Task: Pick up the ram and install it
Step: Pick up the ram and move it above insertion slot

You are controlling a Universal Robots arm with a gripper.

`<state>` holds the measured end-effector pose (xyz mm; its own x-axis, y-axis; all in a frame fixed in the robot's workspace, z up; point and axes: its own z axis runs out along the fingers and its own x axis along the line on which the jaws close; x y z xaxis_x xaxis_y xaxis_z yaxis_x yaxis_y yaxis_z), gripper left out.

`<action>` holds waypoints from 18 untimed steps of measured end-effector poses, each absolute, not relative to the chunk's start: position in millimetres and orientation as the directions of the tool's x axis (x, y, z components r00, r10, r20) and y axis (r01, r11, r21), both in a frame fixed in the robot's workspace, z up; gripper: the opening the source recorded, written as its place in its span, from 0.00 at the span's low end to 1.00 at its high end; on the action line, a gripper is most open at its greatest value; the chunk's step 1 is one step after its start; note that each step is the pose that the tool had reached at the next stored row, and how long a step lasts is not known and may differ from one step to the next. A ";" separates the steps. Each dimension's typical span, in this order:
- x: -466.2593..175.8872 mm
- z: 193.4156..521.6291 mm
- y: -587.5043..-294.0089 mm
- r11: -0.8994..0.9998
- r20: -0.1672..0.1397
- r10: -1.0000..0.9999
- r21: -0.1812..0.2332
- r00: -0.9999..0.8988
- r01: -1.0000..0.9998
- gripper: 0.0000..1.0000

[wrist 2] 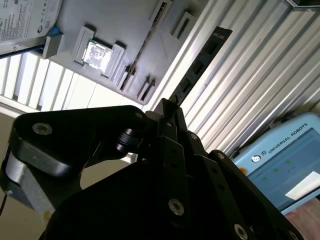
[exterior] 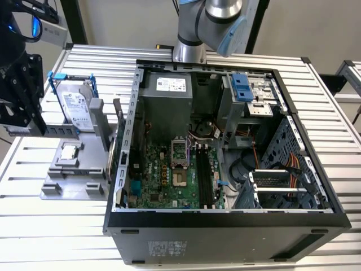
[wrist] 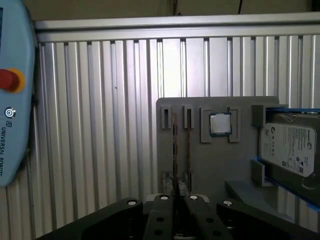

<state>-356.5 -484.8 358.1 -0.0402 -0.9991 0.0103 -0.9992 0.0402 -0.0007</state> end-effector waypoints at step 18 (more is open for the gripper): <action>-356.4 370.7 -484.8 0.040 0.011 -0.999 -0.001 -0.040 -0.999 0.00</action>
